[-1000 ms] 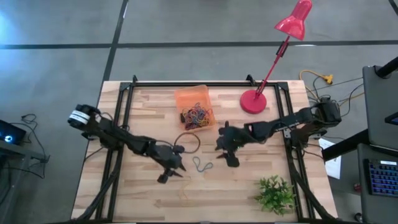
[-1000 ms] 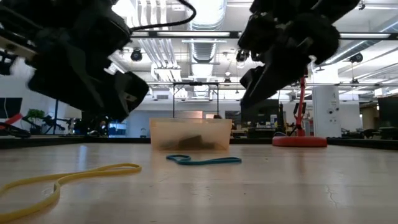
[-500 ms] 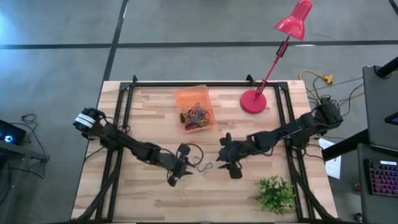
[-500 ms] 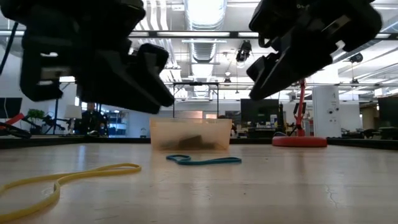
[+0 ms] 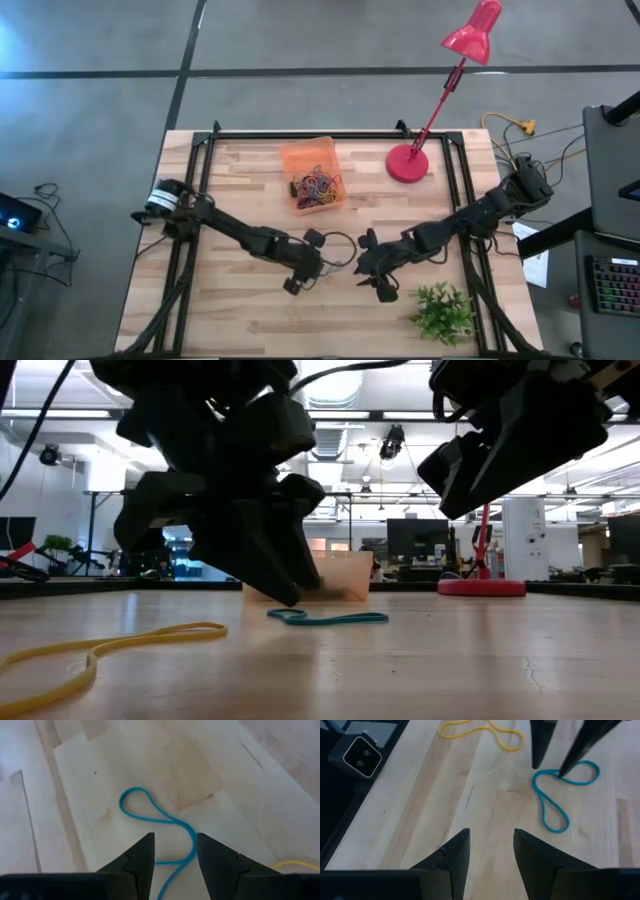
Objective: Pick and place rubber bands into bin
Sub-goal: Put the blue rubber band into the orange bin
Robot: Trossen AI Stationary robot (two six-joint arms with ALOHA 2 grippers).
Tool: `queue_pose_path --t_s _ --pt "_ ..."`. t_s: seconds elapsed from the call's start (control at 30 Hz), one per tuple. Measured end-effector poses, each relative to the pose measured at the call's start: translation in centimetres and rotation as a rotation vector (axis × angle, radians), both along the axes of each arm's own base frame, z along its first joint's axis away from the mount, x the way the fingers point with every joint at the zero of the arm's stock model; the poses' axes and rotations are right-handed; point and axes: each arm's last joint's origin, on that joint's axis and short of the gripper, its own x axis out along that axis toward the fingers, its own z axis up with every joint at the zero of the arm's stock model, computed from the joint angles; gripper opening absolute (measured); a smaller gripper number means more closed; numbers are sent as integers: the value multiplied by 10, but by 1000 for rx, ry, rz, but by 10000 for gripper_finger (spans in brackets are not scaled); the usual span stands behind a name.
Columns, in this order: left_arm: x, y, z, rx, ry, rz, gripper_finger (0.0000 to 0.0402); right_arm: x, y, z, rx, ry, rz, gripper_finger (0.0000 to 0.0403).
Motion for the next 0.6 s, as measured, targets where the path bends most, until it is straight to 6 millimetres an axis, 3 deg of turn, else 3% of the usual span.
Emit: queue_pose_path --t_s 0.17,0.4,0.6 --pt "-1 2 -3 3 33 -2 129 -3 6 -1 -22 -10 -2 136" --pt "-13 17 4 182 50 195 129 -5 9 -2 -32 -13 -1 134" --pt "-14 34 -2 87 149 268 129 -5 9 -1 -32 -22 2 133"
